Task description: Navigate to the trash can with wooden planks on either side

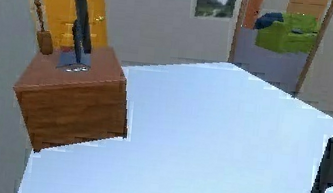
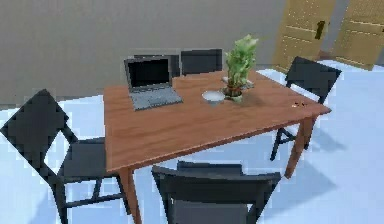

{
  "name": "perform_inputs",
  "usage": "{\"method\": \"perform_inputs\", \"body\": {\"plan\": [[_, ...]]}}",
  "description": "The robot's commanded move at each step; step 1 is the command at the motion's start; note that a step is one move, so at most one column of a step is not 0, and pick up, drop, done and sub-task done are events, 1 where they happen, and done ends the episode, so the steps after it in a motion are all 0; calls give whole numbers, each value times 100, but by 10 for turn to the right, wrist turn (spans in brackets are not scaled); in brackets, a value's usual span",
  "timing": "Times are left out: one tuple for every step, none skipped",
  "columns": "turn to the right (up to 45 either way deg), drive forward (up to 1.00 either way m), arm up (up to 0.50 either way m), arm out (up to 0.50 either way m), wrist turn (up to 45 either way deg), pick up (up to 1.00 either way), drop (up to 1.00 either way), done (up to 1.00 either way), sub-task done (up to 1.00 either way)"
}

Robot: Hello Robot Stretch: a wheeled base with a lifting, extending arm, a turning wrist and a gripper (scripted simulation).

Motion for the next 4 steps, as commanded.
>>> {"method": "perform_inputs", "body": {"plan": [[0,100,0,0,0,0,0,0,0],[30,0,0,0,0,0,0,0,0],[0,65,0,0,0,0,0,0,0],[450,0,0,0,0,0,0,0,0]]}}
